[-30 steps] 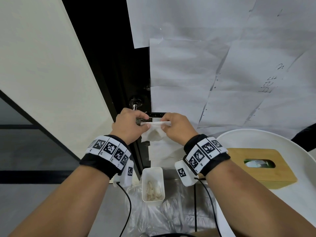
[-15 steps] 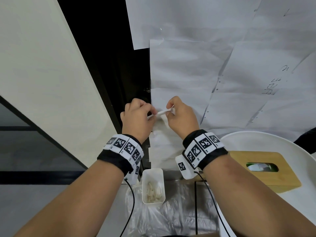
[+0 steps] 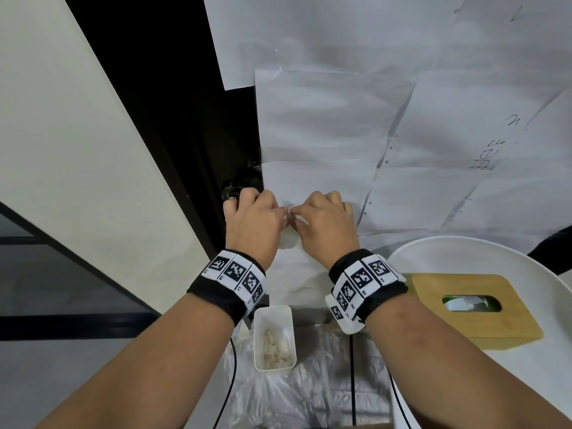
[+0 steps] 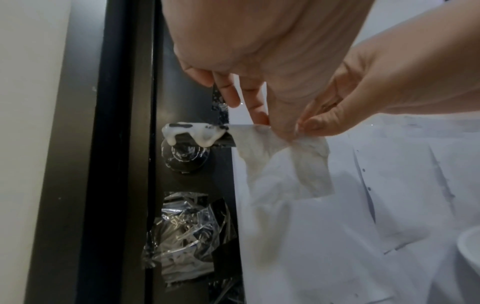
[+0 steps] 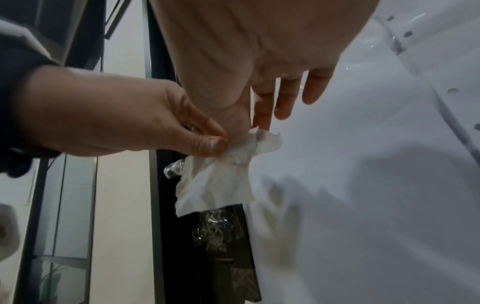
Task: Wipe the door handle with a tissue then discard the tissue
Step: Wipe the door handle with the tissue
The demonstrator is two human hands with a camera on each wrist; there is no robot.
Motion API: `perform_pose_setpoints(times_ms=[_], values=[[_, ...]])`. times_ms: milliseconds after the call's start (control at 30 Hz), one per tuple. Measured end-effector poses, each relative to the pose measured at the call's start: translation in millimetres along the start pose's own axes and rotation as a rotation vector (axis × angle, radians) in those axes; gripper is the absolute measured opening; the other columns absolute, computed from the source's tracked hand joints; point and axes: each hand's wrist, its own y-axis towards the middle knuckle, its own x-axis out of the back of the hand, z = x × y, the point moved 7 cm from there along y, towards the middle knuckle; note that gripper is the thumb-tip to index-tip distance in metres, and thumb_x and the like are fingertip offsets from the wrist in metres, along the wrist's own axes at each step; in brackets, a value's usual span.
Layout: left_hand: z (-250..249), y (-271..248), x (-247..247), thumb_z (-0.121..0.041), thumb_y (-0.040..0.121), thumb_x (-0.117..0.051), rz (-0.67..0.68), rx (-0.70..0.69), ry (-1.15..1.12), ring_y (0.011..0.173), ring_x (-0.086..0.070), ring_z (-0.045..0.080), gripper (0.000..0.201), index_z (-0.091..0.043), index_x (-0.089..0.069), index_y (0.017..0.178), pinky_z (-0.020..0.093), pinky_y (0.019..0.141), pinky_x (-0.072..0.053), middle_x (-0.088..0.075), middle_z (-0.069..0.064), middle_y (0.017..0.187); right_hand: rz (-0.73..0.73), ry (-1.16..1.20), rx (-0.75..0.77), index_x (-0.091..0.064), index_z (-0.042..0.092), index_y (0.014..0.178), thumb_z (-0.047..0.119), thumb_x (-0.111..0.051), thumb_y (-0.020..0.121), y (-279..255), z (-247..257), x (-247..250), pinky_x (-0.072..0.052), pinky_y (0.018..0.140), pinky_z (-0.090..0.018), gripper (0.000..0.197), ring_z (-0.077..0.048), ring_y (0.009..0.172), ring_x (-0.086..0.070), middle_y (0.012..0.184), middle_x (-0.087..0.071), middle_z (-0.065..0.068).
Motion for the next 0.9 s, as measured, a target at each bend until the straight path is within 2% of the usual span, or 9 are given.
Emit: perform_pose_setpoints(times_ms=[133,267,400,500,600,667,767,833,900], values=[[-1,2,1,-0.037,0.084,-0.064,0.008,-0.014,0.008,0.1,-0.046,0.025,0.016,-0.026,-0.072,0.076,0.038,0.075,-0.018,-0.057,-0.008,0.08,0.01,-0.062,-0.011,-0.068,0.021,0.082,0.014,-0.058,0.082,6,2,-3,-0.023,0.07,-0.032,0.012,-0.025,0.09,-0.046,0.085,-0.058,0.003],[0,1,1,-0.036,0.082,-0.068,-0.003,-0.018,-0.016,0.097,-0.048,0.026,0.013,-0.026,-0.071,0.073,0.038,0.075,-0.019,-0.057,-0.008,0.077,0.051,0.009,-0.088,-0.066,0.021,0.076,0.016,-0.054,0.083,14,-1,-6,-0.022,0.071,-0.032,0.015,-0.023,0.09,-0.045,0.083,-0.056,0.005],[5,2,5,-0.036,0.084,-0.065,-0.031,-0.022,0.009,0.094,-0.048,0.023,0.015,-0.027,-0.073,0.074,0.035,0.074,-0.017,-0.054,-0.008,0.072,0.025,0.126,-0.104,-0.07,0.026,0.093,0.022,-0.054,0.09,8,-5,-5,-0.031,0.073,-0.034,0.017,-0.022,0.093,-0.046,0.091,-0.058,0.003],[19,-1,9,-0.029,0.082,-0.068,-0.04,0.02,0.008,0.093,-0.051,0.027,0.012,-0.024,-0.074,0.073,0.037,0.074,-0.019,-0.056,-0.006,0.072,-0.031,0.233,-0.115,-0.069,0.02,0.106,0.012,-0.058,0.088,5,-11,-2,-0.045,0.076,-0.041,0.022,-0.026,0.09,-0.05,0.095,-0.057,-0.004],[33,-5,12,-0.018,0.08,-0.069,-0.032,0.068,0.005,0.09,-0.05,0.028,0.009,-0.024,-0.073,0.075,0.038,0.073,-0.023,-0.056,-0.004,0.072,-0.032,0.305,-0.109,-0.068,0.009,0.105,0.004,-0.057,0.088,10,-13,-4,-0.05,0.075,-0.042,0.021,-0.03,0.087,-0.054,0.093,-0.055,-0.012],[34,-6,12,-0.005,0.072,-0.069,-0.02,0.081,-0.006,0.087,-0.051,0.028,0.023,-0.026,-0.074,0.079,0.037,0.07,-0.024,-0.057,-0.003,0.073,0.002,0.298,-0.049,-0.07,0.005,0.098,0.003,-0.057,0.087,12,-7,-8,-0.051,0.07,-0.044,0.017,-0.03,0.08,-0.054,0.088,-0.053,-0.014],[24,-6,9,0.006,0.065,-0.065,-0.016,0.031,-0.1,0.079,-0.055,0.03,0.036,-0.017,-0.075,0.09,0.034,0.066,-0.037,-0.062,0.002,0.083,0.08,0.223,0.0,-0.068,0.003,0.094,0.008,-0.057,0.089,12,3,-16,-0.051,0.066,-0.042,0.013,-0.026,0.074,-0.051,0.089,-0.048,-0.011],[16,-9,5,0.003,0.071,-0.064,0.0,0.0,-0.177,0.072,-0.056,0.029,0.019,-0.009,-0.074,0.083,0.035,0.061,-0.048,-0.06,0.006,0.083,0.084,0.18,0.002,-0.066,0.003,0.09,0.006,-0.057,0.088,13,4,-19,-0.051,0.063,-0.042,0.01,-0.024,0.072,-0.048,0.088,-0.045,-0.009],[15,-11,-1,-0.007,0.079,-0.066,0.012,0.0,-0.211,0.068,-0.057,0.028,0.006,-0.006,-0.071,0.075,0.037,0.056,-0.051,-0.059,0.007,0.08,0.108,0.166,-0.001,-0.065,0.002,0.091,0.006,-0.059,0.087,12,5,-20,-0.051,0.064,-0.041,0.008,-0.024,0.073,-0.048,0.09,-0.045,-0.009]])
